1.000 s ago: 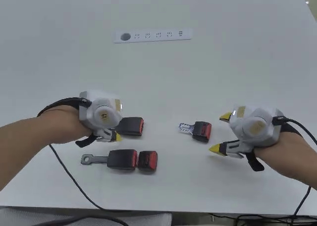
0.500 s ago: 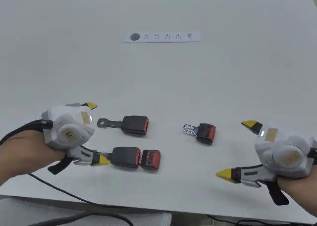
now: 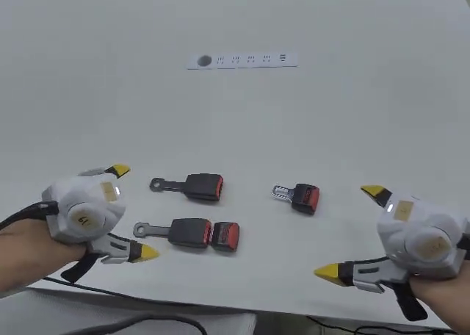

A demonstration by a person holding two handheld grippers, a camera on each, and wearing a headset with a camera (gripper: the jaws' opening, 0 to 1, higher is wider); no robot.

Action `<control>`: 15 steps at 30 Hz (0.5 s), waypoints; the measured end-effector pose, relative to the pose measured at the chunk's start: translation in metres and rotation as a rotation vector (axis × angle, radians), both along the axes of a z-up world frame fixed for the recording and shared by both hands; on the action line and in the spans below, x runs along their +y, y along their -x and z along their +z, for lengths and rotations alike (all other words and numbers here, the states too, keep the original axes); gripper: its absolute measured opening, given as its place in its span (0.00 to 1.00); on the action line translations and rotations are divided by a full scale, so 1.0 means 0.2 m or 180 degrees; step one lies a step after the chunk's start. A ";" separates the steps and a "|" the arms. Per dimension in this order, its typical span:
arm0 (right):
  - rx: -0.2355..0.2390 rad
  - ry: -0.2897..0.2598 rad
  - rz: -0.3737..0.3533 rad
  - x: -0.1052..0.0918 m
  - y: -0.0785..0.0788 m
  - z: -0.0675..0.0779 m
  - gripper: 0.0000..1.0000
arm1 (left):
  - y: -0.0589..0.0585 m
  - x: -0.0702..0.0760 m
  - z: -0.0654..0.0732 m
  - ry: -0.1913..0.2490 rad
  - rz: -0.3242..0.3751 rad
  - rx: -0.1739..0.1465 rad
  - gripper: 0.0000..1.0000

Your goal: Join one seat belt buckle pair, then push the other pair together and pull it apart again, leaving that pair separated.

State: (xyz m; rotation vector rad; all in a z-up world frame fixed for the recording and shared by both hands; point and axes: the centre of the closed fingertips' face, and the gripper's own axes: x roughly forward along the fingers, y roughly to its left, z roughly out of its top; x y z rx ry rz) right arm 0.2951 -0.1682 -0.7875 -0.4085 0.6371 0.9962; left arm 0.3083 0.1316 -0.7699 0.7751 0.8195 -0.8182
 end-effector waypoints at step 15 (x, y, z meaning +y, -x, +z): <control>0.0020 -0.0151 -0.0070 -0.01 0.00 0.04 0.99 | 0.05 0.12 0.01 -0.0095 0.0157 0.0109 1.00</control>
